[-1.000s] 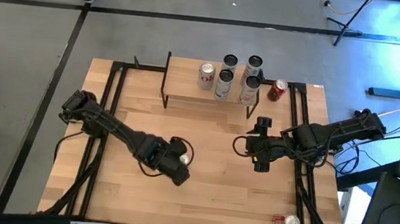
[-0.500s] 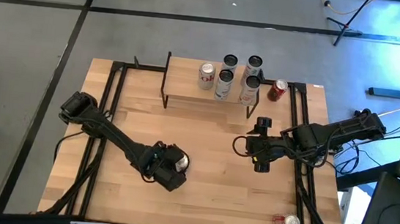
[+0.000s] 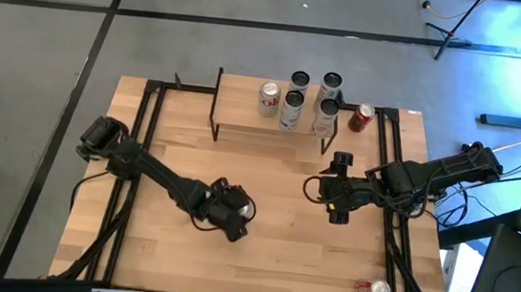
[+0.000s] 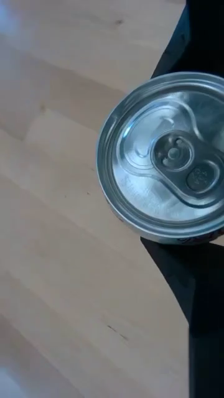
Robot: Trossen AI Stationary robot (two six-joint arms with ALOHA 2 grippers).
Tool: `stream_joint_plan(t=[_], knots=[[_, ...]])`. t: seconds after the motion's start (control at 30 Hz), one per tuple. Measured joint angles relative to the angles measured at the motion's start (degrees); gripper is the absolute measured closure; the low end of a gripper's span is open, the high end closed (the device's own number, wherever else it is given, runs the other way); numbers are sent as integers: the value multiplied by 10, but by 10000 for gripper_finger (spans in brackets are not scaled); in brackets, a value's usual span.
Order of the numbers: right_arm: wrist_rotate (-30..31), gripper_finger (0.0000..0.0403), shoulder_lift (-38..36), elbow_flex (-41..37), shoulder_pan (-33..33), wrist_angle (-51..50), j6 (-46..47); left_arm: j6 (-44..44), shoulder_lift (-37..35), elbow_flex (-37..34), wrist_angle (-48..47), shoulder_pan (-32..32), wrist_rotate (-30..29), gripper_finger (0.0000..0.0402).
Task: Place canned beverage on shelf
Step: Put the red-silver soda can on the shelf aligned with the other red-silver soda can
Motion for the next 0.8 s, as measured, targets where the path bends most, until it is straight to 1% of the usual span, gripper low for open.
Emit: stream_joint_plan(t=[0.13,0.23,0.3,0.4,0.5,0.57,0.67,0.73,0.8], knots=[[4,91,0,0,0,0,30,72,-18,7,-11,27,44,131],[-2,91,-1,0,0,-2,70,141,-43,34,-12,51,56,131],[-31,91,-3,0,0,-8,98,192,-64,59,-5,69,68,131],[-70,91,-10,0,0,-10,130,257,-81,101,-16,99,107,131],[-87,91,-27,0,0,-14,137,303,-82,164,-57,131,132,131],[-86,91,-42,0,0,-20,136,324,-81,214,-99,157,138,131],[-72,91,-67,0,0,-40,108,344,-77,276,-173,200,131,130],[-47,91,-85,0,0,-50,94,352,-76,301,-205,229,134,128],[-9,91,-101,0,-1,-56,86,371,-76,322,-217,259,135,128]])
